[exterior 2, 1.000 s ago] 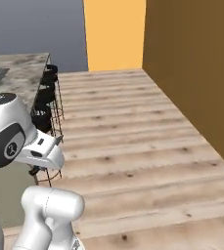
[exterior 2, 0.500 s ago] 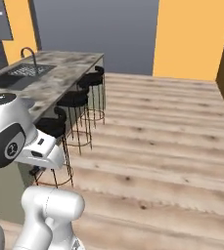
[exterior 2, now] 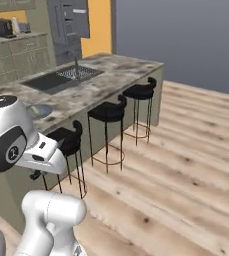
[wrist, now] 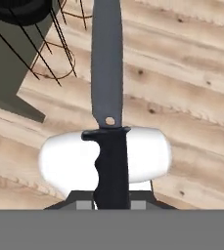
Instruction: Retrieve the butter from the fridge and place it on a plate on the dining table. Then retrieve the butter knife by the fridge and place it near the plate.
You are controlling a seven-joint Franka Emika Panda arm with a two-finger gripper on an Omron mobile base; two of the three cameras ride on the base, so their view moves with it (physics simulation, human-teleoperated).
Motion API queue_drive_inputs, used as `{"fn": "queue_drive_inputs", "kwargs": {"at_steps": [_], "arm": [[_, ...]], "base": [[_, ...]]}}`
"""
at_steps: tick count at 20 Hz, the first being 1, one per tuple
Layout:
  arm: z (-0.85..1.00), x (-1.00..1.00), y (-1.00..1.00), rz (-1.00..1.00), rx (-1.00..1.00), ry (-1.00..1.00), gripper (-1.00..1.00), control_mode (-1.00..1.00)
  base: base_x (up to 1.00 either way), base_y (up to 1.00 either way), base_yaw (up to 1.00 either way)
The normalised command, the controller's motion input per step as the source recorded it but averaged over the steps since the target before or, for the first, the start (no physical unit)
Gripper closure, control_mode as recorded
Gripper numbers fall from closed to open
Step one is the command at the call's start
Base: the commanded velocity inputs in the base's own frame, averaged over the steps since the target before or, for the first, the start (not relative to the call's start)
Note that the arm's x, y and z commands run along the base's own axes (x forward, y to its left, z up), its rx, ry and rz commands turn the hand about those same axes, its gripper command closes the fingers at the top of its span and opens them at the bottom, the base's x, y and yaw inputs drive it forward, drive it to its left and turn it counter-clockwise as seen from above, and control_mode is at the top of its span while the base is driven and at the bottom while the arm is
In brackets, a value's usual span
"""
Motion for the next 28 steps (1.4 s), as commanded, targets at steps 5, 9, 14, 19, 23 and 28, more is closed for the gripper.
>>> {"fn": "queue_drive_inputs", "kwargs": {"at_steps": [5, 9, 14, 19, 23, 28], "arm": [[0.00, 0.00, 0.00, 0.00, 0.00, 0.00, 1.00, 1.00], [0.00, 0.00, 0.00, 0.00, 0.00, 0.00, 1.00, 1.00], [0.00, 0.00, 0.00, 0.00, 0.00, 0.00, 1.00, 1.00], [0.00, 0.00, 0.00, 0.00, 0.00, 0.00, 1.00, 1.00], [0.00, 0.00, 0.00, 0.00, 0.00, 0.00, 1.00, 1.00], [0.00, 0.00, 0.00, 0.00, 0.00, 0.00, 1.00, 1.00]], "base": [[0.93, -0.73, 0.68], [0.88, -0.75, 0.69], [0.71, -0.82, 0.69], [0.36, -0.94, 0.67], [0.37, -0.83, 0.62], [0.24, -0.43, 0.34]]}}
